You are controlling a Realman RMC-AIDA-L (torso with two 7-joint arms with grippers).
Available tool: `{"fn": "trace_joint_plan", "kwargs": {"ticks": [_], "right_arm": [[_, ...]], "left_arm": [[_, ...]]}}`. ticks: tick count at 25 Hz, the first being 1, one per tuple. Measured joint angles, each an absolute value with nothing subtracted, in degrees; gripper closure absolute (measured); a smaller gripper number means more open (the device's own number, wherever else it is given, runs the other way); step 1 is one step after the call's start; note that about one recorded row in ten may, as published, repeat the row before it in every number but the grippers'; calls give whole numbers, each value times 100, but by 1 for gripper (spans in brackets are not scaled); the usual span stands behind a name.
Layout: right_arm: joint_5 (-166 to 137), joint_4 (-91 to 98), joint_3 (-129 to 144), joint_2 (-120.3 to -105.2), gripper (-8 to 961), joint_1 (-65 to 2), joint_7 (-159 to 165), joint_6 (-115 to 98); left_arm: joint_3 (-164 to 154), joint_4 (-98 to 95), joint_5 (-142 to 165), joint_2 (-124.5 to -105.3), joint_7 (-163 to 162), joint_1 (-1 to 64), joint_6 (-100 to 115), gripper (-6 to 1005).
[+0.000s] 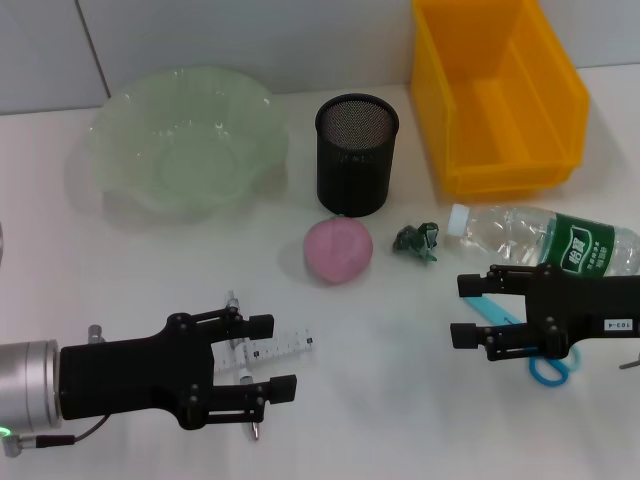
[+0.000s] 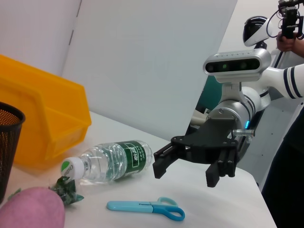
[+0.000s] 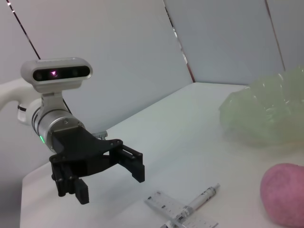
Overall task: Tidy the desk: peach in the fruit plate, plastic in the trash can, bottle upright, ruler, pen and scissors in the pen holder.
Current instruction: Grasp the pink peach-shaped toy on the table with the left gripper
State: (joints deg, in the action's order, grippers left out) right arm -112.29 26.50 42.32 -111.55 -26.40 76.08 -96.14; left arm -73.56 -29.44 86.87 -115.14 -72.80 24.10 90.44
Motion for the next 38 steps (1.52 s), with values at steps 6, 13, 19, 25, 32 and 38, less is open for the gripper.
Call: {"fn": "trace_joint_plan", "kwargs": {"ticks": [6, 13, 19, 25, 32, 38], "right_arm": [[-11232, 2649, 4217, -11155, 135, -2633, 7613, -9603], [-11233, 2653, 4238, -11152, 135, -2641, 7624, -9597], [-11233, 2660, 4245, -11152, 136, -2647, 7628, -9597], [-11233, 2661, 4246, -11152, 136, -2654, 7629, -9566], [-11240, 2646, 4249, -11158, 136, -2616, 7630, -9505], [-11316, 2594, 4233, -11161, 136, -2579, 7641, -9393]], "left_arm": [[-7356, -2951, 8686, -11513, -7288, 2417, 9044, 211], [-7311, -2987, 8682, -11504, -7305, 2417, 9057, 218], [-7298, -2996, 8657, -11488, -7309, 2417, 9062, 223], [-7294, -2997, 8658, -11483, -7314, 2417, 9062, 229], [-6858, -3192, 8635, -11564, -7321, 2480, 9133, 235], [-6505, -3668, 8932, -11731, -7330, 2834, 8393, 241]]}}
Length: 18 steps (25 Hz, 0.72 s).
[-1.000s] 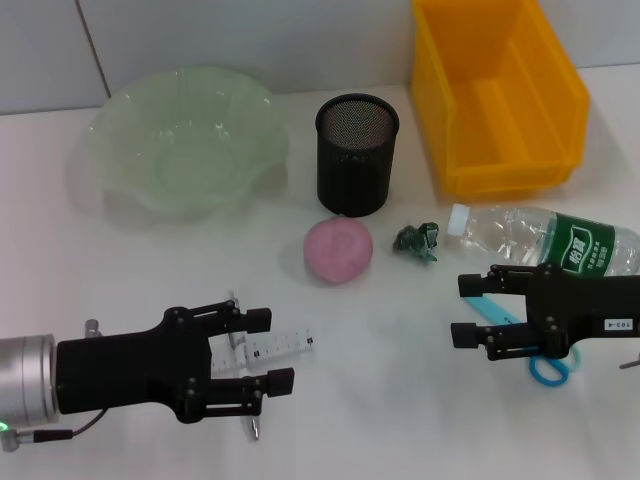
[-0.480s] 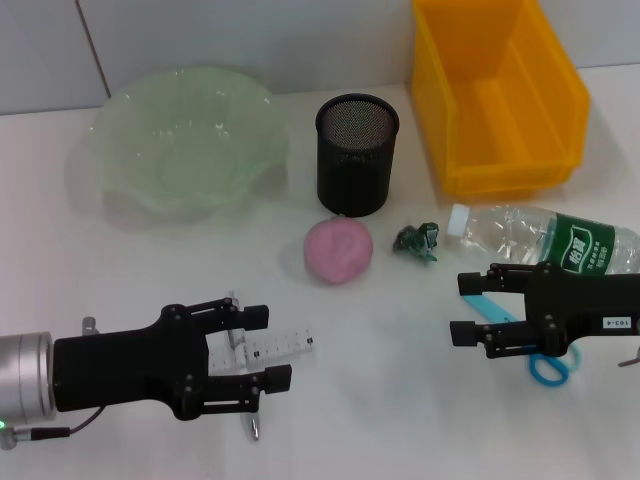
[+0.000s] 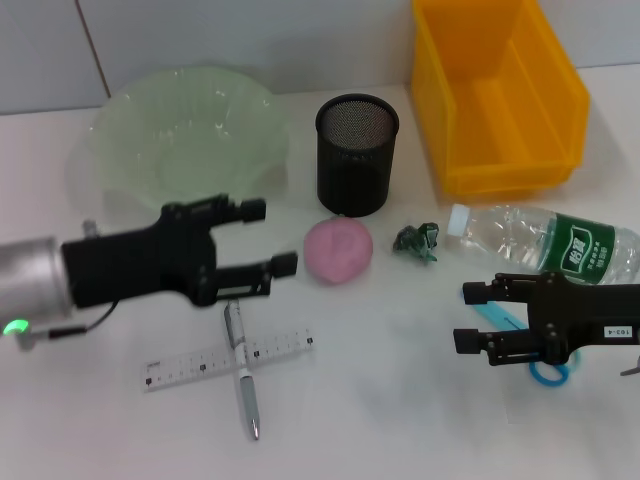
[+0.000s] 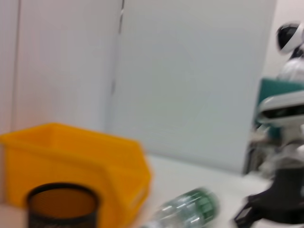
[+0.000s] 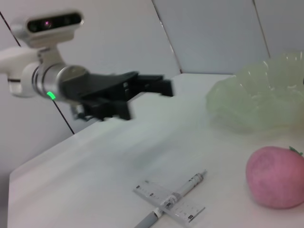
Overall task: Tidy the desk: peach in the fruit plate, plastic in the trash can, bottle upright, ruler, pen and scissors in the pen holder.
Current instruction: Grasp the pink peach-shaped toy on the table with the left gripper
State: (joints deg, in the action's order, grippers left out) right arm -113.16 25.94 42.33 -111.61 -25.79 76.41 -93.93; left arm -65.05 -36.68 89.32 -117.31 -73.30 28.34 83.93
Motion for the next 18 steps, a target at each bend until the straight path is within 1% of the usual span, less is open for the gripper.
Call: {"fn": "trace_joint_plan", "kwargs": {"ticks": [6, 10, 18], "right_arm": [[-11363, 2575, 4210, -11162, 136, -2577, 7738, -9324], [-11370, 2575, 4201, -11162, 136, -2567, 7803, -9295], [-11373, 2575, 4194, -11162, 136, -2579, 7859, -9256]], "left_arm": [[-6659, -3770, 9551, -11852, -7332, 3360, 7179, 246], [-7300, -3764, 9768, -11864, -7454, 3640, 6585, 250], [-8577, -3729, 9826, -11884, -7911, 3990, 5396, 257]]}}
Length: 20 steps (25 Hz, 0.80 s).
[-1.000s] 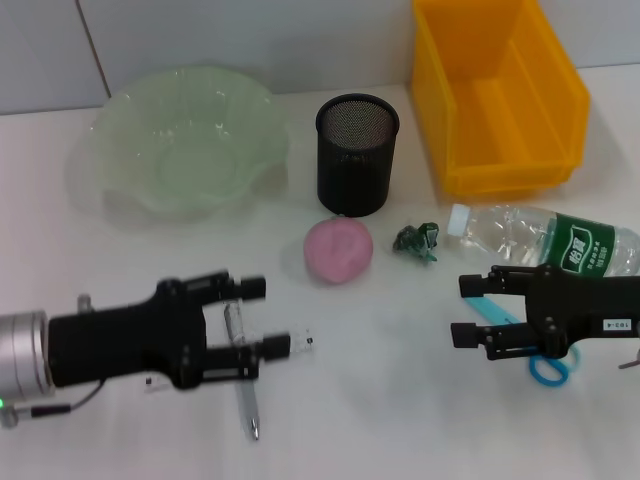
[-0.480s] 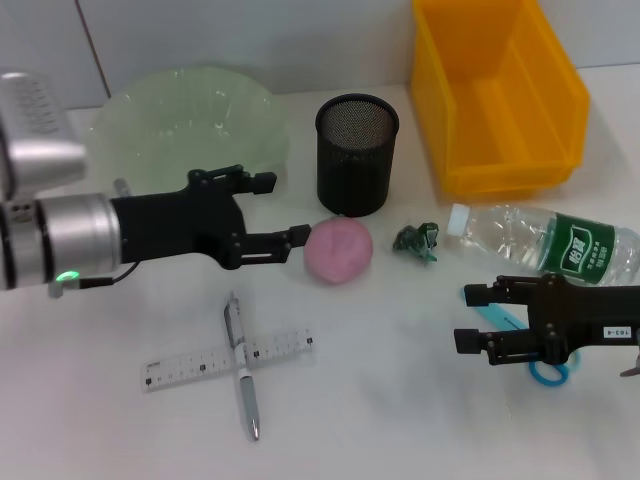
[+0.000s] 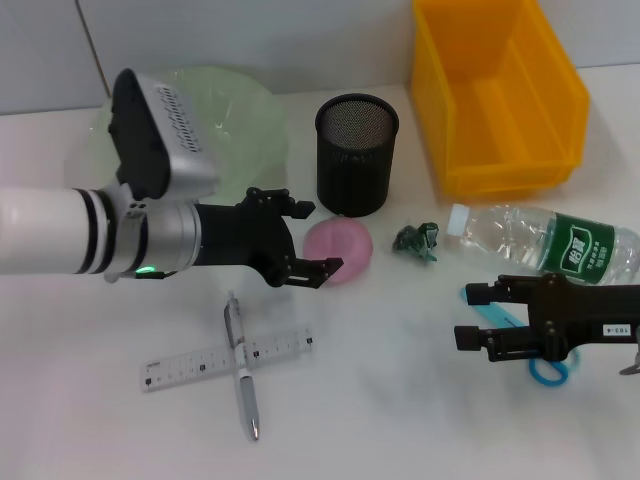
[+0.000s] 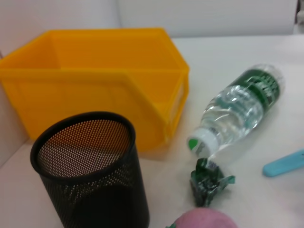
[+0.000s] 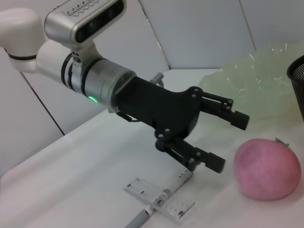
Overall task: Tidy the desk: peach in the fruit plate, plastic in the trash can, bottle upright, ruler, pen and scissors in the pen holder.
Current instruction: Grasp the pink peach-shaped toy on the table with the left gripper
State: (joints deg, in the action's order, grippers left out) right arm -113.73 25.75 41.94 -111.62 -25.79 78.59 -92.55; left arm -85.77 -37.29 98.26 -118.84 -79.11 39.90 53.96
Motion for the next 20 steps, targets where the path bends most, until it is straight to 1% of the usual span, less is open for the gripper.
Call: {"fn": "trace_joint_plan", "kwargs": {"ticks": [8, 20], "right_arm": [[-11373, 2575, 4231, -11160, 135, -2620, 7863, -9243], [-11373, 2604, 4246, -11143, 135, -2648, 7866, -9245]], "left_arm": [[-9390, -3713, 9780, -11913, -8317, 4135, 4534, 265], [-9529, -3569, 9720, -11918, -8473, 4248, 4558, 276]]}}
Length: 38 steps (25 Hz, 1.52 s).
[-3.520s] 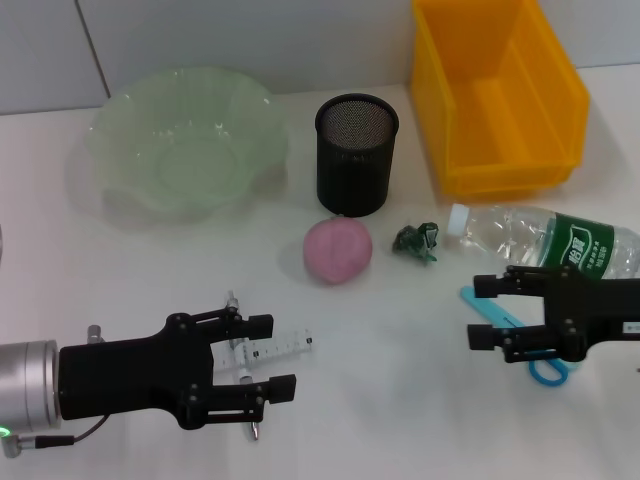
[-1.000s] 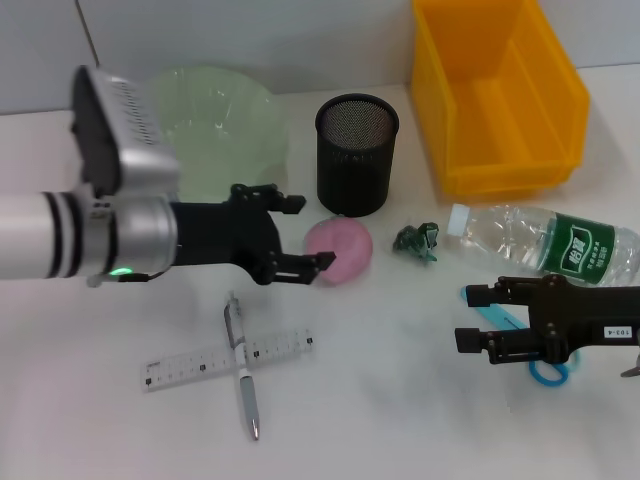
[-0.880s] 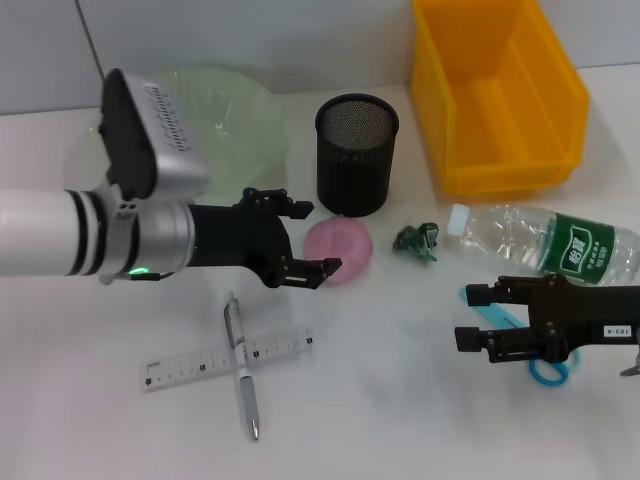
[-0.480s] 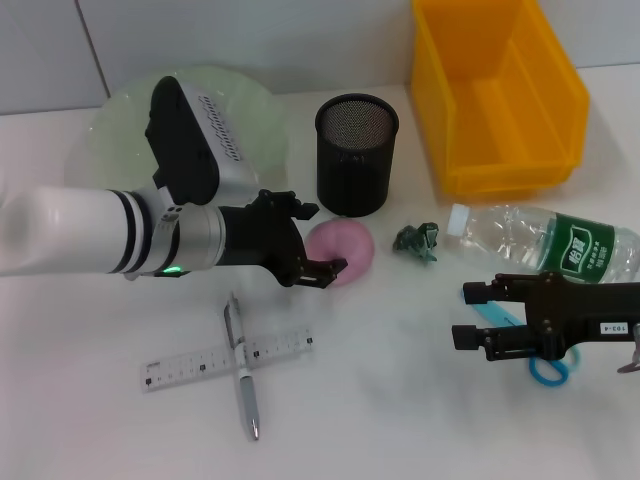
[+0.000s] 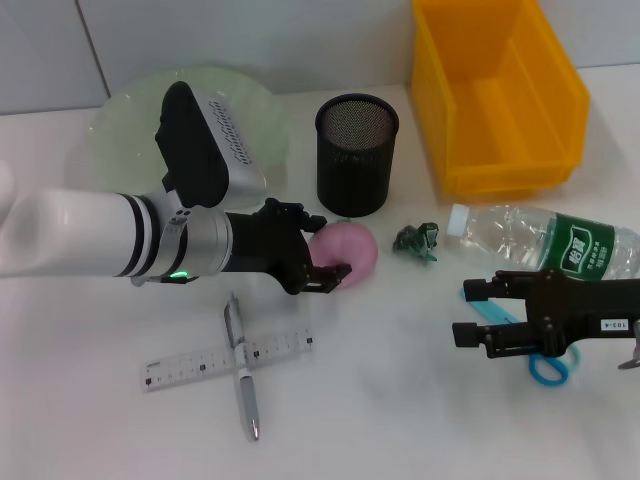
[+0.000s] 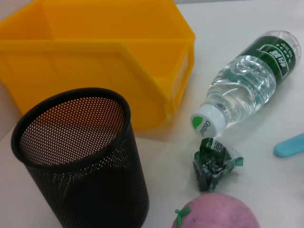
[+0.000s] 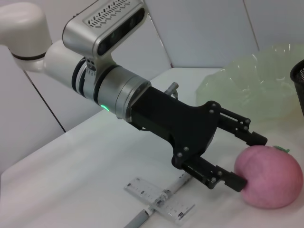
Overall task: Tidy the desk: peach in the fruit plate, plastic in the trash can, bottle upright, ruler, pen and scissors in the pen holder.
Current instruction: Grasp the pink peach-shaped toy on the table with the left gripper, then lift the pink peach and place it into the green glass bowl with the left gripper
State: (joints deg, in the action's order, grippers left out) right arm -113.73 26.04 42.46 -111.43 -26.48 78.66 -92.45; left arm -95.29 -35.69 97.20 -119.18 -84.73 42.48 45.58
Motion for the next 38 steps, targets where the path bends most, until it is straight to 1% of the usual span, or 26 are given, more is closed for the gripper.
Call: {"fn": "trace_joint_plan", "kwargs": {"ticks": [6, 11, 12, 14, 16, 19, 20, 22, 27, 30, 34, 38], "right_arm": [[-11373, 2605, 4245, -11143, 135, -2645, 7866, -9246], [-11373, 2610, 4241, -11149, 135, -2638, 7866, -9247], [-11373, 2612, 4236, -11149, 135, -2637, 7866, -9247], [-11371, 2616, 4228, -11150, 135, -2636, 7866, -9249], [-11372, 2619, 4225, -11152, 135, -2637, 7866, -9246], [-11372, 2623, 4221, -11159, 135, -2640, 7866, -9250], [-11372, 2626, 4216, -11161, 135, -2642, 7866, -9254], [-11372, 2628, 4211, -11162, 135, -2643, 7866, -9270], [-11370, 2628, 4203, -11192, 135, -2615, 7833, -9289], [-11370, 2634, 4200, -11210, 136, -2596, 7827, -9292], [-11360, 2636, 4213, -11221, 136, -2594, 7818, -9300], [-11357, 2637, 4213, -11223, 136, -2603, 7809, -9300]], "left_arm": [[-9527, -3578, 9415, -11915, -8428, 4131, 4591, 281], [-9438, -3869, 9341, -11882, -8474, 3961, 5120, 513], [-9380, -4008, 9318, -11868, -8484, 3872, 5375, 544], [-9191, -4398, 9301, -11858, -8484, 3619, 5792, 605], [-8907, -4988, 9296, -11856, -8484, 3199, 6171, 667], [-8529, -5853, 9199, -11856, -8420, 2600, 6322, 689], [-8529, -5853, 9199, -11856, -8420, 2600, 6322, 696], [-8223, -6140, 9084, -11859, -8349, 2371, 6032, 711], [-7737, -5634, 8473, -11871, -8284, 2433, 4822, 757], [-7466, -4947, 8004, -11854, -8091, 2706, 4108, 774], [-7149, -4057, 7910, -11855, -7895, 3126, 3737, 796], [-7101, -3602, 7907, -11864, -7768, 3335, 3534, 822]]}}
